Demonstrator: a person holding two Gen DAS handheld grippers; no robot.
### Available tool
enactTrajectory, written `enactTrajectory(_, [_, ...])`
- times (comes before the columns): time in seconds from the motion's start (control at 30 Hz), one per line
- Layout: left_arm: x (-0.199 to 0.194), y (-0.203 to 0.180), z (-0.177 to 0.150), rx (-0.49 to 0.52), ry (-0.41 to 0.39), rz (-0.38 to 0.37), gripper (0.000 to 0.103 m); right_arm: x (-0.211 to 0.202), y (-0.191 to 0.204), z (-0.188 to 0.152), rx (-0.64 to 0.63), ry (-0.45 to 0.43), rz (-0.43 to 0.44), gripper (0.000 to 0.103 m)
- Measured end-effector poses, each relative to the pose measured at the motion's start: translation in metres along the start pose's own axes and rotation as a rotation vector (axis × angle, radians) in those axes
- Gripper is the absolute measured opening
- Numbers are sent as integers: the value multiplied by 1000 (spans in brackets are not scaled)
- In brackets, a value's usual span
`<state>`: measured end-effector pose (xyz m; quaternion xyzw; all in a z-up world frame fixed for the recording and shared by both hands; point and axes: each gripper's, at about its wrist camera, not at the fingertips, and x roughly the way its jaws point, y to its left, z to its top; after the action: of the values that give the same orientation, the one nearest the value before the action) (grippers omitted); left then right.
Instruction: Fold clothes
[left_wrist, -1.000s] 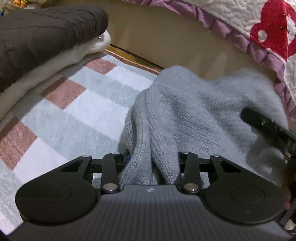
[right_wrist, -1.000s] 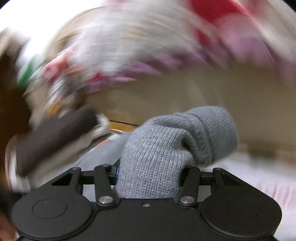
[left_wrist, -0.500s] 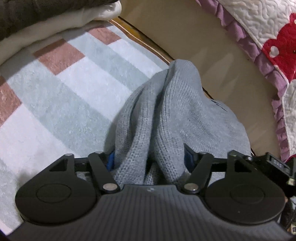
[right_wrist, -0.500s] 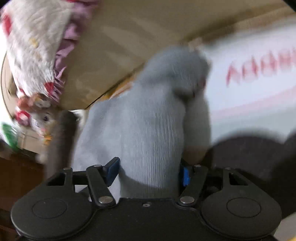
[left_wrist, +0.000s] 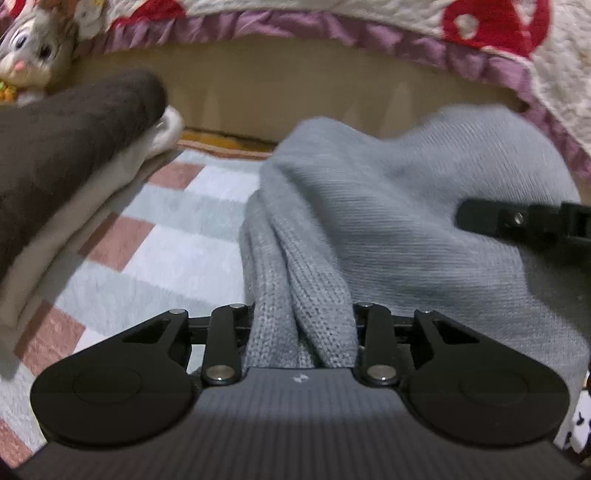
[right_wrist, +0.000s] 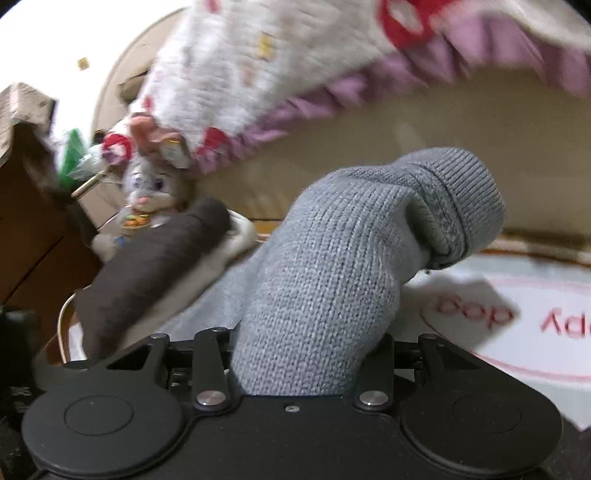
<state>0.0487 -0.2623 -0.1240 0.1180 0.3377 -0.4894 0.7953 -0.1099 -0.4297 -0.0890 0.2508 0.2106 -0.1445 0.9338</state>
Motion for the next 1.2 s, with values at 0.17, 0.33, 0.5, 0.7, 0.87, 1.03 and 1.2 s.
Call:
enactTrajectory(0.17, [-37,-10,7,-35,-57,-61,29,-35,33,20,-65,-24,9,48])
enactTrajectory(0.33, [-82,-3,17,-94,-148,-62,29,-69,62,48,-75,-62,27,48])
enactTrajectory(0.5, [-146,13,12,-99,-268,15,29,-82,108,69,-141,-69,129,48])
enactTrajectory(0.7, [-210,68,0,-178,-353,126,28,-70,164,81,-157,-50,292,48])
enactTrajectory(0.87, [-240,134,38,-96,-328,208,28,-16,212,106,-155,-43,433,47])
enactTrajectory(1.03, [-247,219,121,-90,-341,222,28,51,244,142,-61,-66,587,47])
enactTrajectory(1.2, [-170,300,190,-221,-245,301,47,178,202,160,213,-10,642,59])
